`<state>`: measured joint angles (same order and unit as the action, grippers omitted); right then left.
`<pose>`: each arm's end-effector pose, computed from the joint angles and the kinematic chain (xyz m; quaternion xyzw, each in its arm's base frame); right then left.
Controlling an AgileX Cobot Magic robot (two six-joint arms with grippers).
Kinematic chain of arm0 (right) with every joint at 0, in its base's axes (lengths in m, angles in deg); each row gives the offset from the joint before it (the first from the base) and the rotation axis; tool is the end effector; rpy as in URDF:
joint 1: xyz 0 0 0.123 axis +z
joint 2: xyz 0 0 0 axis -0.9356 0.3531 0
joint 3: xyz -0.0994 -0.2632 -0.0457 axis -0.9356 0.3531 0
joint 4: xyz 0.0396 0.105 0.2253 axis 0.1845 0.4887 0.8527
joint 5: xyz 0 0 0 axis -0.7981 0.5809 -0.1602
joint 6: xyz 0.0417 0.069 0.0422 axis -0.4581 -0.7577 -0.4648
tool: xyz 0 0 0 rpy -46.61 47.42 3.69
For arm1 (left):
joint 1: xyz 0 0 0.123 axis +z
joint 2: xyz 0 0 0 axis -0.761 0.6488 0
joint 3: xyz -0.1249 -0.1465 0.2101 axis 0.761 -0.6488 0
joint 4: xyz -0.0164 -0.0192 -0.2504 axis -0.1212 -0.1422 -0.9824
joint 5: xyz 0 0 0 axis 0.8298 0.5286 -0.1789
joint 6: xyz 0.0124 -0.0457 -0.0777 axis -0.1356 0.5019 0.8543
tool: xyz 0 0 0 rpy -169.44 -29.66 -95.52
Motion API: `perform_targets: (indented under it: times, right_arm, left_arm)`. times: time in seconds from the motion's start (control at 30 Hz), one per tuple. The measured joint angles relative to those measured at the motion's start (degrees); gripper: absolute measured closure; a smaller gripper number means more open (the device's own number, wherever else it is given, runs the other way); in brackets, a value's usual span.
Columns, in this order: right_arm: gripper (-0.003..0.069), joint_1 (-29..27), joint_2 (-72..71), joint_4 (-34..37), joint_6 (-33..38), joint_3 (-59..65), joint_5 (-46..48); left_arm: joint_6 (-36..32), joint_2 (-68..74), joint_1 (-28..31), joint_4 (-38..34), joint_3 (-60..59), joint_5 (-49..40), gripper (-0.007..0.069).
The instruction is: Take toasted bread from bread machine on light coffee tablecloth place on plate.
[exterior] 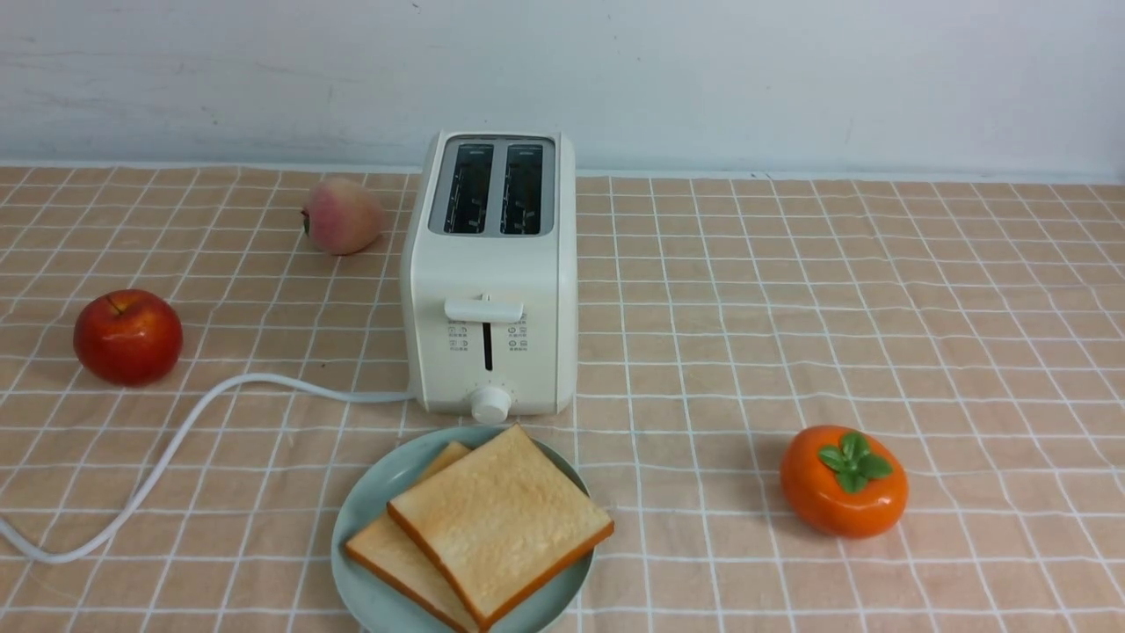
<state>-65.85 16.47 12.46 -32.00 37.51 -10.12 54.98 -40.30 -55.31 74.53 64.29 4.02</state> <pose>0.0525 0.0001 0.1741 0.0116 0.8033 0.0232 0.5950 0.0519 -0.0045 0.1680 -0.0738 0.8095 -0.1056 0.5728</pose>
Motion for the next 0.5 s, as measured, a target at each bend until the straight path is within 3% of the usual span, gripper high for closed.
perform_targets:
  times: [0.5]
  right_arm:
    - [0.051,0.0,0.0,0.0,0.0,-0.01,0.0]
  left_arm:
    - [0.0,0.0,0.0,0.0,0.0,0.0,0.0533]
